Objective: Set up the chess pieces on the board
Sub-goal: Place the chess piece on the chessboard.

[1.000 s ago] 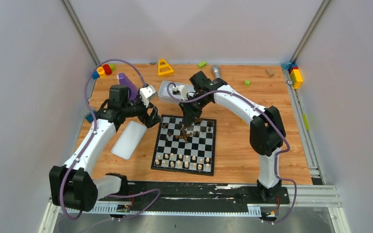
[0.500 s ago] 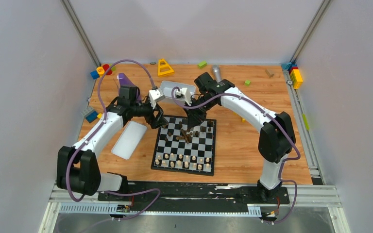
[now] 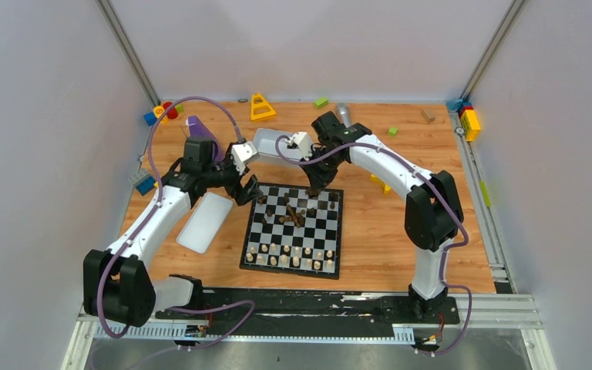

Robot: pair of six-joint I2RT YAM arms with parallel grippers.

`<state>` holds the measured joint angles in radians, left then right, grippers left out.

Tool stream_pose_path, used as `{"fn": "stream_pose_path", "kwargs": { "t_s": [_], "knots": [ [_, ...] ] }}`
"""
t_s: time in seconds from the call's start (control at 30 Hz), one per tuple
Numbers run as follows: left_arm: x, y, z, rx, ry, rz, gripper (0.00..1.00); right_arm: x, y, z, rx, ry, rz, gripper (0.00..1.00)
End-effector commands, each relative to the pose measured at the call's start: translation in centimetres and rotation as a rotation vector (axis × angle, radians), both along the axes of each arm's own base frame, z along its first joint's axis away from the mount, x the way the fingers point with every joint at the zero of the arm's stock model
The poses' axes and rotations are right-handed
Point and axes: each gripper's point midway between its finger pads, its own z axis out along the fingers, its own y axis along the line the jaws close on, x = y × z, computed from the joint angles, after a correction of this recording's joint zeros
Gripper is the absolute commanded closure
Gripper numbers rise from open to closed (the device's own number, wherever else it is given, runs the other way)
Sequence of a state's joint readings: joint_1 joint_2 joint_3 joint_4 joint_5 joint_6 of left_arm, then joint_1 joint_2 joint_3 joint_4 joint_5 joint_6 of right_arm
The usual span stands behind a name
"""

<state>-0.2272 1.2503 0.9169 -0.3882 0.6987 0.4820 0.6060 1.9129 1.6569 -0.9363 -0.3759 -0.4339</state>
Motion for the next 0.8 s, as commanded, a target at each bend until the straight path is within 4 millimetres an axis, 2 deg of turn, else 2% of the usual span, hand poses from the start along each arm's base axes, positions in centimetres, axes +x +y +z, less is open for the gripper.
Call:
{"fn": "stream_pose_path", "kwargs": {
  "t_s": [0.0,0.23,0.53,0.77],
  "knots": [
    [-0.2,1.1,0.7,0.048,-0.042,0.040,0.04,2.6,0.3,1.3,0.012,-0.085,-0.045,1.00],
    [-0.8,1.5,0.4,0.060,-0.016,0.059,0.04,2.6,0.4,1.0,0.010,-0.074,-0.045,1.00],
    [-1.3,1.5,0.1,0.063,-0.004,0.055,0.04,4.1,-1.0,-1.0,-0.049,-0.065,-0.103,1.00],
    [-1.4,1.6,0.1,0.061,-0.001,0.056,0.04,4.4,-1.3,-2.3,-0.071,-0.047,-0.102,1.00]
  ]
}}
